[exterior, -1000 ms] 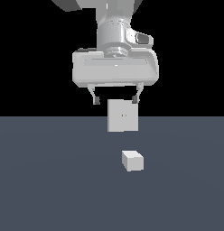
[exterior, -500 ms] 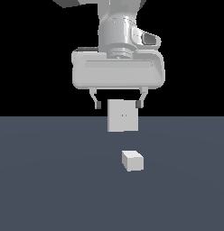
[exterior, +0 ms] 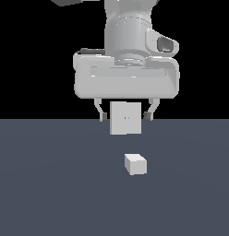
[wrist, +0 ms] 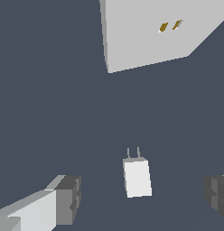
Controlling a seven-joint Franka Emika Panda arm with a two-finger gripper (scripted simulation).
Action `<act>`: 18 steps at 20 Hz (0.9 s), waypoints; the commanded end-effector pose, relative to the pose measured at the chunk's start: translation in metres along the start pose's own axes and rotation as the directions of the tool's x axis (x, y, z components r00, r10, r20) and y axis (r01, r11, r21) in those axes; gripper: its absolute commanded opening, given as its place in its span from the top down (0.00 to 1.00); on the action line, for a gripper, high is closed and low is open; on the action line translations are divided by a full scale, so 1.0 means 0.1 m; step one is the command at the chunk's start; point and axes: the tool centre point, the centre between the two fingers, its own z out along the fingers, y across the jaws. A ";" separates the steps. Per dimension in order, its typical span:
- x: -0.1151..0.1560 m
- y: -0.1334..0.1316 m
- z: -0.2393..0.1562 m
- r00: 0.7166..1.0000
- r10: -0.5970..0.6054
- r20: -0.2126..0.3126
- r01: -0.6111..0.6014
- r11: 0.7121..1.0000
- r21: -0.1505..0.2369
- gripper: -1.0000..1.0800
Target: Plug the charger into the wall socket.
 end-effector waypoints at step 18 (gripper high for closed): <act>-0.25 0.12 0.35 0.981 -0.070 -0.182 0.075 0.997 0.021 0.04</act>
